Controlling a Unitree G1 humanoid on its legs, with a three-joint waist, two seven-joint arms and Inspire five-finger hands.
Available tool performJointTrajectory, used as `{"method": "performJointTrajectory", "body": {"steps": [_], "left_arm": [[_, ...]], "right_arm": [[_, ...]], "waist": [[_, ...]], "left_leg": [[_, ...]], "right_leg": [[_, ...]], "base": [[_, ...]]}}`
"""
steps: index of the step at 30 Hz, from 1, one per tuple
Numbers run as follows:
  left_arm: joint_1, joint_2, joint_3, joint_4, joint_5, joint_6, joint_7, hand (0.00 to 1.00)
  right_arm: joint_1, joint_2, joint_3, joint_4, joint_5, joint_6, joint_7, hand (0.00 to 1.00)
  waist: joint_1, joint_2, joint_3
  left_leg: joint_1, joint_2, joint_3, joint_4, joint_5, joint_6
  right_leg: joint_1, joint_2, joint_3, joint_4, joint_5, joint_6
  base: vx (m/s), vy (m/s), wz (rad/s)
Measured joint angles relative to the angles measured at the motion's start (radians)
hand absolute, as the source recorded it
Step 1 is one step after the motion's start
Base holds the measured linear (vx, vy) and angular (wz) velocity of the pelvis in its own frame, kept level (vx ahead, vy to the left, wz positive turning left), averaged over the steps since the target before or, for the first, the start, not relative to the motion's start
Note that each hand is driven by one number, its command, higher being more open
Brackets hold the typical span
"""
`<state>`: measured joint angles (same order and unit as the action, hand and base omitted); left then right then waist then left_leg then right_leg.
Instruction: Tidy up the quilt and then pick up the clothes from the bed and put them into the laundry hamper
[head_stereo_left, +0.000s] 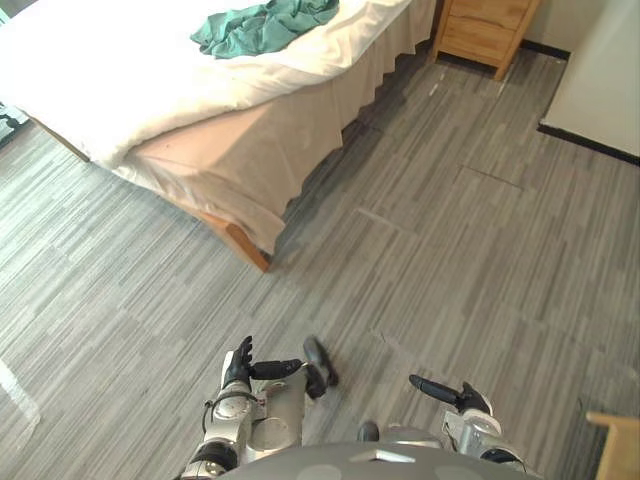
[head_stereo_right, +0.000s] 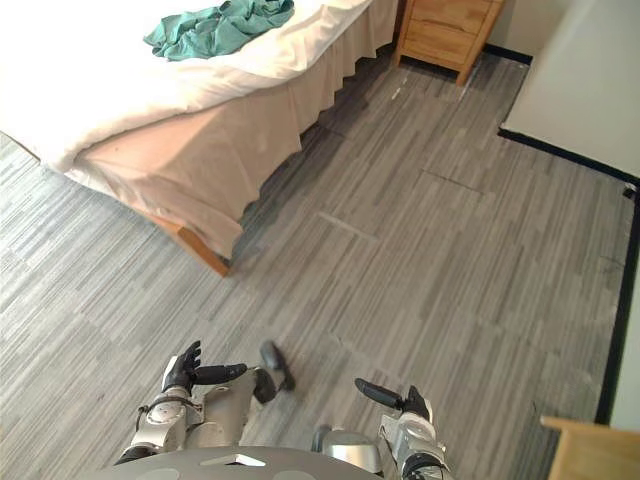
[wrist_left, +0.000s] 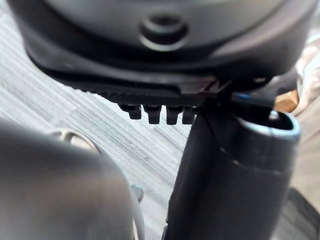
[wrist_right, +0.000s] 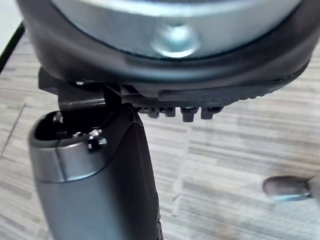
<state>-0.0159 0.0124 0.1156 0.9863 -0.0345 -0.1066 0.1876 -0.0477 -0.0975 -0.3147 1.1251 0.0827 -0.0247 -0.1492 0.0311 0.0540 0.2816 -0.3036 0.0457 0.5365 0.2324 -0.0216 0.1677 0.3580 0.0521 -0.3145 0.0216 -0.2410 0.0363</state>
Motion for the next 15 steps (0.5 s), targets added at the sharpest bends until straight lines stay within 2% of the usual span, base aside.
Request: {"method": "performJointTrajectory", "body": {"steps": [1, 2, 3, 4, 5, 6, 7, 8, 9, 10, 11, 12, 13, 14, 15], "left_arm": [[-0.001, 0.014, 0.014, 0.024, -0.001, 0.000, 0.000, 1.00], [-0.002, 0.028, 0.017, 0.038, -0.003, 0.000, -0.001, 1.00], [-0.003, 0.032, 0.018, 0.038, -0.003, 0.002, -0.002, 1.00], [-0.003, 0.042, 0.019, 0.045, -0.003, 0.006, -0.001, 1.00], [-0.005, 0.055, 0.020, 0.061, -0.003, 0.025, 0.006, 1.00], [-0.005, 0.053, 0.022, 0.085, -0.007, 0.043, 0.011, 1.00], [-0.003, 0.051, 0.019, 0.095, -0.007, 0.045, 0.014, 1.00], [0.004, 0.044, 0.019, 0.104, -0.007, 0.044, 0.016, 1.00], [0.006, 0.037, 0.018, 0.106, -0.007, 0.044, 0.018, 1.00], [0.006, 0.030, 0.017, 0.106, -0.007, 0.044, 0.017, 1.00], [0.004, 0.026, 0.017, 0.104, -0.008, 0.044, 0.016, 1.00], [0.003, 0.020, 0.017, 0.104, -0.008, 0.043, 0.013, 1.00], [0.003, 0.017, 0.017, 0.104, -0.008, 0.043, 0.011, 1.00], [0.000, 0.017, 0.022, 0.105, -0.007, 0.043, 0.003, 1.00], [0.001, 0.016, 0.062, 0.105, -0.005, 0.043, -0.008, 1.00]], "right_arm": [[0.006, 0.031, 0.002, 0.003, 0.000, -0.001, 0.000, 1.00], [0.012, 0.050, -0.007, 0.011, 0.000, -0.005, -0.001, 1.00], [0.019, 0.060, -0.012, 0.015, 0.000, -0.005, -0.003, 1.00], [0.028, 0.079, -0.034, 0.014, 0.014, -0.001, -0.006, 1.00], [0.027, 0.082, -0.046, 0.013, 0.009, 0.002, -0.009, 1.00], [0.034, 0.072, -0.043, 0.005, 0.002, -0.001, -0.009, 1.00], [0.035, 0.063, -0.035, 0.004, 0.000, -0.005, -0.009, 1.00], [0.036, 0.050, -0.024, -0.003, -0.001, -0.009, -0.008, 1.00], [0.036, 0.049, -0.025, -0.016, -0.001, -0.014, -0.009, 1.00], [0.035, 0.047, -0.030, -0.028, 0.000, -0.014, -0.005, 1.00], [0.034, 0.043, -0.029, -0.033, -0.001, -0.016, -0.003, 1.00], [0.034, 0.034, -0.026, -0.034, -0.001, -0.023, 0.007, 1.00], [0.037, 0.030, -0.027, -0.033, -0.002, -0.023, 0.012, 1.00], [0.047, 0.030, -0.039, -0.033, -0.003, -0.022, 0.016, 1.00], [0.072, 0.034, -0.059, -0.028, -0.013, -0.015, 0.026, 1.00]], "waist": [[0.000, -0.046, -0.028], [-0.010, -0.067, -0.045], [-0.013, -0.078, -0.045], [-0.014, -0.102, -0.045], [-0.015, -0.118, -0.043], [-0.022, -0.106, -0.041], [-0.027, -0.096, -0.039], [-0.037, -0.072, -0.037], [-0.038, -0.054, -0.040], [-0.038, -0.041, -0.042], [-0.037, -0.034, -0.043], [-0.038, -0.029, -0.044], [-0.039, -0.030, -0.045], [-0.041, -0.037, -0.048], [-0.034, -0.057, -0.055]], "left_leg": [[0.014, -0.035, -0.015, 0.010, 0.027, 0.046], [0.048, -0.058, -0.049, -0.001, -0.010, 0.044], [0.069, -0.070, -0.073, 0.001, -0.026, 0.029], [0.107, -0.093, -0.107, 0.004, -0.057, 0.016], [0.191, -0.117, -0.156, -0.011, -0.093, 0.002], [0.290, -0.125, -0.223, -0.049, -0.111, -0.015], [0.343, -0.120, -0.252, -0.074, -0.113, -0.019], [0.421, -0.101, -0.305, -0.113, -0.114, -0.021], [0.460, -0.080, -0.349, -0.119, -0.116, -0.024], [0.486, -0.050, -0.390, -0.118, -0.123, -0.037], [0.494, -0.033, -0.420, -0.118, -0.128, -0.045], [0.504, -0.006, -0.483, -0.118, -0.142, -0.071], [0.505, 0.005, -0.510, -0.116, -0.154, -0.091], [0.507, 0.014, -0.546, -0.112, -0.179, -0.134], [0.529, 0.024, -0.541, -0.106, -0.226, -0.198]], "right_leg": [[-0.035, -0.046, -0.015, 0.138, -0.039, 0.046], [-0.118, -0.101, -0.014, 0.388, -0.031, 0.080], [-0.171, -0.124, -0.001, 0.531, 0.007, 0.130], [-0.235, -0.157, 0.025, 0.727, 0.024, 0.159], [-0.277, -0.202, 0.017, 0.906, 0.011, 0.142], [-0.291, -0.225, -0.010, 0.972, -0.015, 0.097], [-0.300, -0.225, -0.017, 0.972, -0.033, 0.068], [-0.344, -0.222, -0.015, 0.929, -0.063, 0.018], [-0.403, -0.223, -0.007, 0.847, -0.077, -0.002], [-0.460, -0.223, 0.004, 0.721, -0.077, -0.002], [-0.489, -0.220, 0.018, 0.636, -0.070, 0.007], [-0.534, -0.218, 0.079, 0.454, -0.031, 0.046], [-0.551, -0.220, 0.126, 0.361, 0.001, 0.062], [-0.557, -0.233, 0.199, 0.233, 0.051, 0.086], [-0.559, -0.254, 0.277, 0.163, 0.100, 0.131]], "base": [[0.79, 0.094, 0.11], [0.81, 0.109, 0.43], [0.65, 0.104, 0.76], [0.81, 0.060, 0.95], [0.94, 0.022, 1.29], [0.91, -0.015, 1.22], [0.67, -0.075, 1.36], [0.61, -0.136, 1.38], [0.70, -0.208, 1.63], [0.56, -0.214, 1.38], [0.55, -0.288, 1.47], [0.43, -0.283, 1.29], [0.53, -0.416, 1.55], [0.55, -0.453, 1.66], [0.69, -0.600, 2.00]]}}
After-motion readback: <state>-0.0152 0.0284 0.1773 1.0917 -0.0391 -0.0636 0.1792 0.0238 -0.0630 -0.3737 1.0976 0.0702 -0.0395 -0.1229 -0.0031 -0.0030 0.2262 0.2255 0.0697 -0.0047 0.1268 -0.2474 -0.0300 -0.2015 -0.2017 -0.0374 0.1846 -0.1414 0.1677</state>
